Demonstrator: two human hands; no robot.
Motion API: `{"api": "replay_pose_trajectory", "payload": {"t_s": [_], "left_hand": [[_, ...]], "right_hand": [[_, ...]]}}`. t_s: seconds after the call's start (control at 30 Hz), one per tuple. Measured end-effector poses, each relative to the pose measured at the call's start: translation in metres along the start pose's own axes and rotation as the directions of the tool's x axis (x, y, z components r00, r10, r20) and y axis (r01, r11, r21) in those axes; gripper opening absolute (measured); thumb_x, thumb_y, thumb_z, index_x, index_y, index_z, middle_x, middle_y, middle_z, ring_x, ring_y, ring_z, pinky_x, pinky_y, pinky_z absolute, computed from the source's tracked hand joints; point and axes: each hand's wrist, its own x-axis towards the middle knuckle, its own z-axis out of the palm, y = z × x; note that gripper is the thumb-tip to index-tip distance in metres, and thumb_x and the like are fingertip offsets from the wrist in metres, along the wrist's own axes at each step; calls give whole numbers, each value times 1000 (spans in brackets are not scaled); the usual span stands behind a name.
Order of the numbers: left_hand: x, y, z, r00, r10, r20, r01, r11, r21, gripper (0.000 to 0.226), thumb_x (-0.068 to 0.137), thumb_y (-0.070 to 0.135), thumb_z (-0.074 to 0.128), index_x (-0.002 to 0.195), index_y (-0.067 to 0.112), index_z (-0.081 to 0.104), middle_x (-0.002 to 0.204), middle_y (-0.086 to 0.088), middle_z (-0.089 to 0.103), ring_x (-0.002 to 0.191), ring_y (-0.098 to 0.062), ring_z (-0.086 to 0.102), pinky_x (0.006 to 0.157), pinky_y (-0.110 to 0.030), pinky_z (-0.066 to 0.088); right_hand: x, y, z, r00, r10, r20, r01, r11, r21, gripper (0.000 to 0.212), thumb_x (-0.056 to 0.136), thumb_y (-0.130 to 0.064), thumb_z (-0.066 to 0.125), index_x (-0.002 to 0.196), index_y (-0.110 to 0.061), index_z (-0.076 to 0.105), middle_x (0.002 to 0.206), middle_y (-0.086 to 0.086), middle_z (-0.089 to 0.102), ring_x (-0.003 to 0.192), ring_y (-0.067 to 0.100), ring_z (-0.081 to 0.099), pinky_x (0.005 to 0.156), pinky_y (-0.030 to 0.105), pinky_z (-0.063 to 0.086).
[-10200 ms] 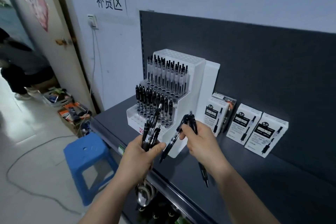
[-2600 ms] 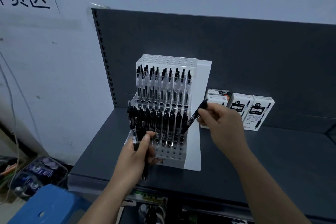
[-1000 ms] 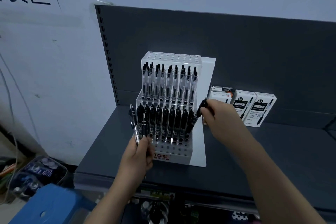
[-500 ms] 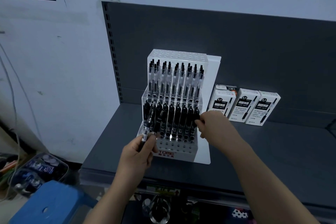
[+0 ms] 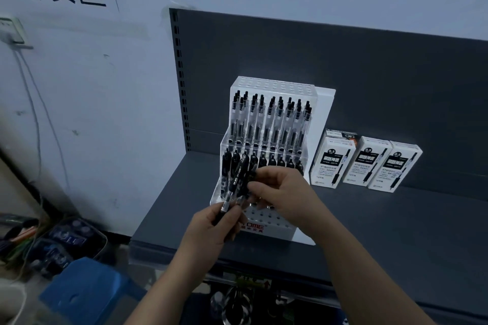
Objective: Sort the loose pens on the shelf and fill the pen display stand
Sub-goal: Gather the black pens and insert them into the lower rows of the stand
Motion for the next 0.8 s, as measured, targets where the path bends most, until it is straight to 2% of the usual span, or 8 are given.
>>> {"api": "replay_pose_trajectory", "payload": {"t_s": [0.13,0.23,0.3,0.43,0.53,0.67,0.73,0.8], "left_hand": [[-3,1,-7,1000,-17,-25,18,1000,20,24,96,13,53,86,-4,66,58,4,62,53,-5,50,51,-13,40],[0,-2,-16,996,-36,-78,39,999,26,21,93,16,57,83,4,71,69,-6,65,62,-12,54,63,-25,45],[2,-3,-21,993,-42,-107,46,998,39,22,93,21,58,81,8,72,66,-8,61,60,-12,53,64,-30,44],[5,-4,-22,990,-50,-129,52,999,15,29,96,25,52,85,4,69,62,2,64,56,-9,53,58,-24,46],[8,-6,-24,983,-43,-179,41,999,-16,25,97,24,51,91,8,70,75,1,73,63,-10,62,63,-21,53],[12,-13,-33,947,-42,-318,50,999,17,20,96,31,51,93,23,70,86,-4,73,75,-15,66,73,-32,54],[11,-16,-37,929,-37,-369,61,997,54,21,96,33,51,95,23,69,78,-1,70,65,-14,59,66,-33,50],[11,-20,-39,921,-7,-390,63,989,131,24,97,36,49,95,22,68,59,6,54,53,-14,45,56,-33,39]], "right_hand": [[3,-1,4,997,14,71,-23,992,126,7,90,0,62,86,-5,65,67,4,72,64,13,68,60,24,56],[6,-3,4,1000,2,14,-5,980,199,5,87,1,65,90,-2,65,72,8,73,67,16,70,62,22,56],[9,-5,3,1000,-16,-5,17,975,222,14,85,3,65,97,-5,67,76,9,73,73,19,72,67,24,58],[14,-7,6,999,-44,10,41,979,199,10,86,3,65,90,-6,69,77,9,74,75,20,72,69,24,58],[18,-9,7,994,-71,-79,84,979,187,4,86,-1,66,90,-2,66,75,11,74,73,21,73,68,27,59],[26,-7,10,951,-180,-251,199,979,52,4,86,-5,68,86,-6,64,72,8,73,71,19,73,69,31,61],[30,-3,14,931,-232,-281,221,973,-70,8,86,-7,69,84,-12,63,70,3,72,69,13,73,68,29,61],[35,1,17,920,-266,-288,226,960,-164,10,87,-10,69,84,-16,63,72,-1,72,69,7,72,69,26,60]]}}
